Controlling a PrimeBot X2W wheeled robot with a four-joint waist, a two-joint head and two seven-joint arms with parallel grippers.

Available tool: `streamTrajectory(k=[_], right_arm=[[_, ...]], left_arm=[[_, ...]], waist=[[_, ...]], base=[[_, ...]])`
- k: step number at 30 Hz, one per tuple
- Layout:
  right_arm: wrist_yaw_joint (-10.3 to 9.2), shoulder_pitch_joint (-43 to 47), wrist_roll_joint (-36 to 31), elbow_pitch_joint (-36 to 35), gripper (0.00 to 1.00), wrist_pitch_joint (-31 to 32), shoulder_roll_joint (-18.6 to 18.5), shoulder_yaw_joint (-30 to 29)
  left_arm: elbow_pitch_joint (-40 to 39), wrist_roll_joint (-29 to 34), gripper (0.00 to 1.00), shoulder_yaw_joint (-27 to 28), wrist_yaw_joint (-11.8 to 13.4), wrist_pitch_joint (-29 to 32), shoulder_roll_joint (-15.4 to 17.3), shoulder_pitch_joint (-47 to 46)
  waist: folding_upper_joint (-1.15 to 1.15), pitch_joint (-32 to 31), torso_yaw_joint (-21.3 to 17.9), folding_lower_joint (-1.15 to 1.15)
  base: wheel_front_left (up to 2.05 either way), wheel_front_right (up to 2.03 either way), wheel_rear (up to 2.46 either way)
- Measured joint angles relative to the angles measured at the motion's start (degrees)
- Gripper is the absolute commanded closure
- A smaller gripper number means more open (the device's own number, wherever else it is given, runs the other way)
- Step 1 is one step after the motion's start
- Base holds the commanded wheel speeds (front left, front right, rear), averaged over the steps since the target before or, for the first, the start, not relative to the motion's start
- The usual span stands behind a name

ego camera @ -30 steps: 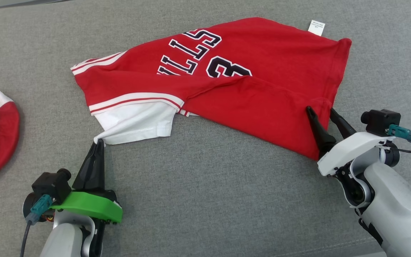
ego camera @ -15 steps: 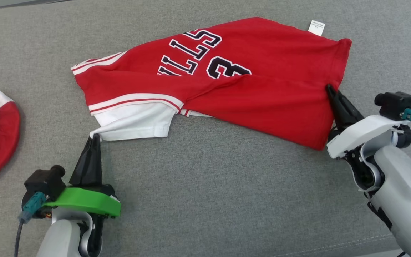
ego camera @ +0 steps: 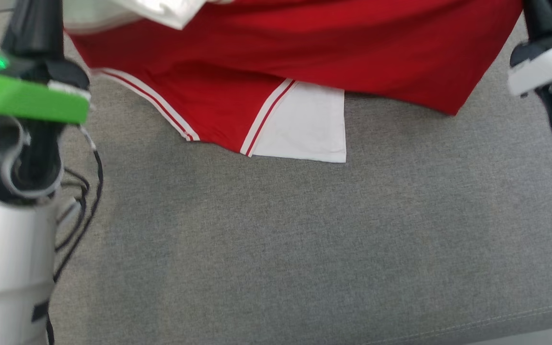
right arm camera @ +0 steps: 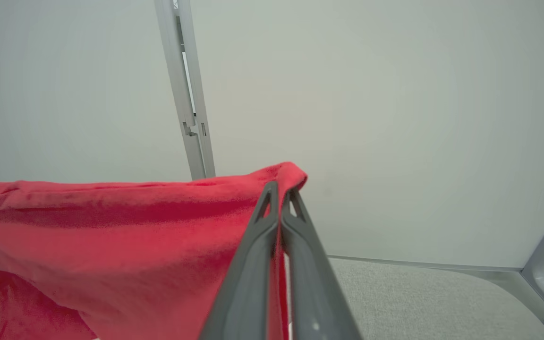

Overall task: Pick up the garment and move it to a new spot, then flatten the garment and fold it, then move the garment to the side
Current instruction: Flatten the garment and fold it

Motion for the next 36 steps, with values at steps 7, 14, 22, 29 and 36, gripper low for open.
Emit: streamTrajectory(k=[7, 14, 22, 29, 36], right_arm=[[0.0, -20.6, -7.1, 2.3, 1.0, 2.8, -0.9, 1.6], [0.01, -40.0, -16.5, 13.2, 1.0, -0.2, 3.2, 0.9], [0.01, -50.4, -32.8, 8.8, 1.0, -2.0, 7.4, -12.0], [0.02, -41.6, -37.4, 3.0, 1.0, -2.0, 8.7, -12.3], [0.02, -29.0, -33.0, -3.8, 1.0, -2.0, 6.0, -7.1]], left_arm=[[10.5, 5.5, 1.0, -3.6, 1.4, 6.9, 2.0, -28.6], [27.2, 15.8, 1.0, -8.3, 1.2, -0.6, -0.1, -56.1], [35.3, 24.5, 1.0, -11.4, 0.4, -14.9, -1.5, -73.8], [30.0, 20.1, 1.0, -10.6, 0.1, -15.2, -0.3, -64.6], [19.5, 12.0, 1.0, -10.7, 0.0, -15.2, 3.6, -41.8]], waist=[[0.0, 4.8, -0.7, 0.0], [0.0, 12.2, -1.6, 0.01], [0.0, 20.0, -2.4, 0.01], [0.0, 24.9, -0.7, 0.02], [0.0, 25.4, 3.1, 0.02]], base=[[0.0, 0.0, 0.0], [0.0, 0.0, 0.0], [0.0, 0.0, 0.0], [0.0, 0.0, 0.0], [0.0, 0.0, 0.0]])
